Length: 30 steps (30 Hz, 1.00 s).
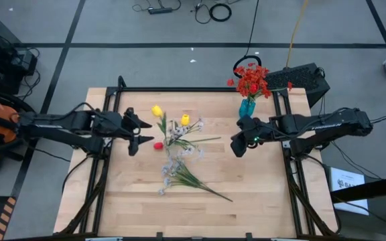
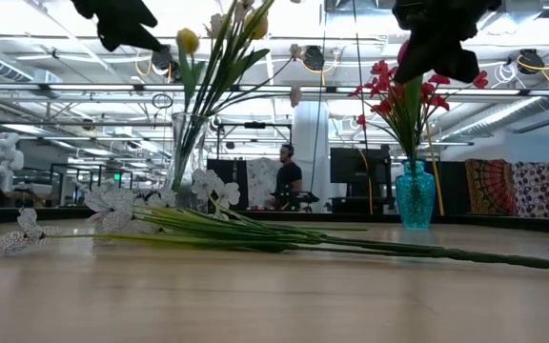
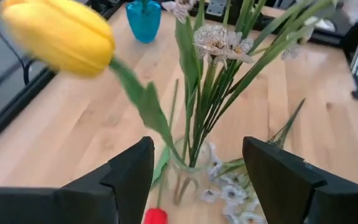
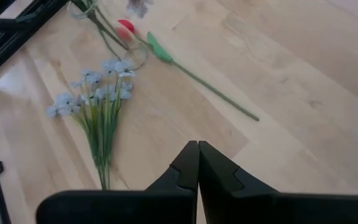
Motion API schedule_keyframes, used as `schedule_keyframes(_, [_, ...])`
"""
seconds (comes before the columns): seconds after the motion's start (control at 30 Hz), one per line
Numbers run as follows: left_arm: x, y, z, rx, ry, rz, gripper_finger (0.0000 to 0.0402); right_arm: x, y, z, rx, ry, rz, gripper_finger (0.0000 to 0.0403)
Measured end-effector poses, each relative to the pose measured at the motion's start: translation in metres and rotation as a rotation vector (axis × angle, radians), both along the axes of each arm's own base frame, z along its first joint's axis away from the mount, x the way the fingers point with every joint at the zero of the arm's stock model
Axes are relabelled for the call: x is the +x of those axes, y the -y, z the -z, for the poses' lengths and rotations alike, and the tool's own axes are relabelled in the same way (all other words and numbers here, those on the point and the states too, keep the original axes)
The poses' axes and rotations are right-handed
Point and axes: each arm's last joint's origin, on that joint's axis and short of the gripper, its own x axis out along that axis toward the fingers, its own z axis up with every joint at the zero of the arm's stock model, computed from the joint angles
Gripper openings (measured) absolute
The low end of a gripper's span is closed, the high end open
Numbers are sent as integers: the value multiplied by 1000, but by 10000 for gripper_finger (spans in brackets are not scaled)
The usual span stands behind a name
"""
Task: Sort flowers into vase by color
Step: Put the white flowers into the transparent flower vase
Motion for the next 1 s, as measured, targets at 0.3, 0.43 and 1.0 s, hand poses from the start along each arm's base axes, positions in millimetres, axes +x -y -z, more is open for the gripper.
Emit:
schedule_keyframes(0.3, [-22,-1,4,-165,-116,-129,250,13,-29,17,16,-59,-85,0])
schedule_keyframes(0.43, [-27,-2,4,-157,-118,-126,250,24,-51,36,40,-124,-109,0])
schedule_keyframes(1.0, [-34,-2,8,-94,-187,-87,214,78,-120,118,236,-128,-104,0])
